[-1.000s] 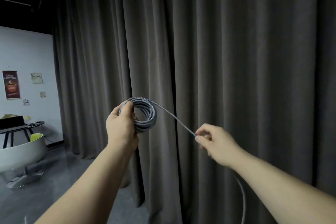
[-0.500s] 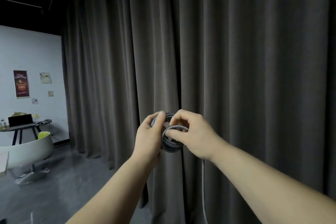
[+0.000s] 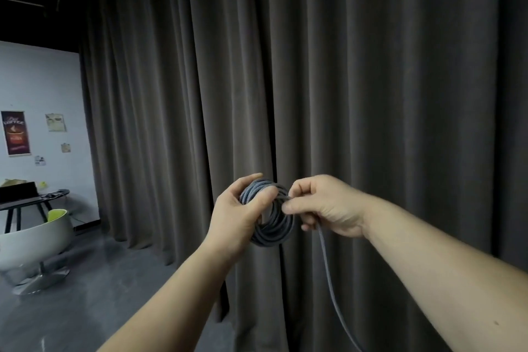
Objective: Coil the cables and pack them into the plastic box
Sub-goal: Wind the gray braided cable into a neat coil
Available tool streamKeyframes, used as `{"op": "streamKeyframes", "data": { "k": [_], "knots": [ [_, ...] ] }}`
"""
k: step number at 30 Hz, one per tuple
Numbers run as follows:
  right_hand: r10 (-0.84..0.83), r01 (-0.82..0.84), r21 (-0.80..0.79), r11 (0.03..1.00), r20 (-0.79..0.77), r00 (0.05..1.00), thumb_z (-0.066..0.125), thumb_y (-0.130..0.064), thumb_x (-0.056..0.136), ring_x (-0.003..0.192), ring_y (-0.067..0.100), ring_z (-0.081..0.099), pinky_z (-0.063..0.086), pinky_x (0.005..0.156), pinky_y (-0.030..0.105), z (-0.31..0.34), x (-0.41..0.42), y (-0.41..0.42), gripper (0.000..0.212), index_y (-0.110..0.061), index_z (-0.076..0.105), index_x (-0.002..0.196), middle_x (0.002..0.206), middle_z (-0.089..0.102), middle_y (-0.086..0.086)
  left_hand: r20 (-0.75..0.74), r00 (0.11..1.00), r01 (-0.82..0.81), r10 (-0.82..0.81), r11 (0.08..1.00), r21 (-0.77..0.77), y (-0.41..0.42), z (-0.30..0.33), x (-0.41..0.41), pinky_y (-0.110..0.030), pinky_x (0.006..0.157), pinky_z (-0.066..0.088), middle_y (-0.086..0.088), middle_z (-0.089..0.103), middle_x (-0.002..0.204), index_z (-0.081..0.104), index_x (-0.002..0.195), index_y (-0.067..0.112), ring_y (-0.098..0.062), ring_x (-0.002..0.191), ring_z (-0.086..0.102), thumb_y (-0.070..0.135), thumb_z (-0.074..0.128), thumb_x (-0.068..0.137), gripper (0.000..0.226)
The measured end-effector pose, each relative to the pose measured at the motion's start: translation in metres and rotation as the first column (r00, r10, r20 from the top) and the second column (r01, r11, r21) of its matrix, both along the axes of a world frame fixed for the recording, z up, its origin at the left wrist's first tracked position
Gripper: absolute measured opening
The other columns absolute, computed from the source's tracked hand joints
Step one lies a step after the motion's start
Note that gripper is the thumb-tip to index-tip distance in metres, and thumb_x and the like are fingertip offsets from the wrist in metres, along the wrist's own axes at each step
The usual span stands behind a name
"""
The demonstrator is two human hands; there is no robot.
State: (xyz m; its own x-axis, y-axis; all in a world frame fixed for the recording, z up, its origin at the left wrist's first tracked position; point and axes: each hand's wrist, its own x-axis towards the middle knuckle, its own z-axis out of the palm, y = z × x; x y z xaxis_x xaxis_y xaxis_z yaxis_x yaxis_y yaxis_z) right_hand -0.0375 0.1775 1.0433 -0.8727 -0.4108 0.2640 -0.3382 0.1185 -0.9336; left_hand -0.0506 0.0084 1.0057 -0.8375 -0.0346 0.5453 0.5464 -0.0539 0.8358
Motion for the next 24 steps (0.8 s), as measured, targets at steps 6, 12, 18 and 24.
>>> {"op": "streamKeyframes", "data": {
  "k": [6,12,18,24],
  "knots": [
    [-0.117,0.1,-0.133,0.986,-0.132,0.984,0.067,0.006,0.08,0.044,0.005,0.046,0.035,0.042,0.018,0.009,-0.003,0.004,0.019,-0.011,0.061,0.074,0.061,0.056,0.003,-0.038,0.997,0.053,-0.061,0.981,-0.187,0.005,0.0,0.002,-0.019,0.076,0.051,0.004,0.075,0.092,0.065,0.106,0.025,-0.007,0.084,0.07,0.015,0.08,0.072,0.039],
    [-0.329,0.274,-0.268,0.924,-0.186,0.926,0.077,-0.003,0.074,0.055,0.01,0.052,0.038,0.047,0.02,0.01,-0.014,0.004,0.018,-0.017,0.067,0.068,0.061,0.062,-0.003,-0.107,0.987,0.102,-0.119,0.984,-0.149,0.007,0.005,0.007,-0.02,0.072,0.052,0.003,0.074,0.091,0.065,0.113,0.019,-0.01,0.082,0.069,0.017,0.069,0.074,0.039],
    [-0.294,0.238,-0.212,0.948,-0.298,0.908,0.063,-0.01,0.088,0.084,0.008,0.066,0.051,0.079,0.024,0.001,-0.013,0.003,0.012,-0.015,0.073,0.093,0.088,0.073,-0.003,-0.078,0.997,0.027,-0.022,0.998,0.065,0.008,0.012,0.004,-0.028,0.069,0.044,0.012,0.061,0.059,0.064,0.111,0.016,-0.002,0.055,0.055,0.025,0.068,0.074,0.038],
    [-0.15,0.34,0.277,0.899,-0.534,0.832,0.076,-0.061,0.056,0.137,0.001,0.033,0.029,0.114,0.03,-0.008,0.0,-0.009,0.113,-0.043,0.013,0.148,0.15,0.034,-0.015,-0.055,0.997,0.061,-0.053,0.987,0.152,0.011,0.023,0.009,-0.026,0.055,0.045,0.007,0.058,0.056,0.064,0.11,0.018,-0.011,0.05,0.051,0.023,0.066,0.075,0.036]
  ]
}}
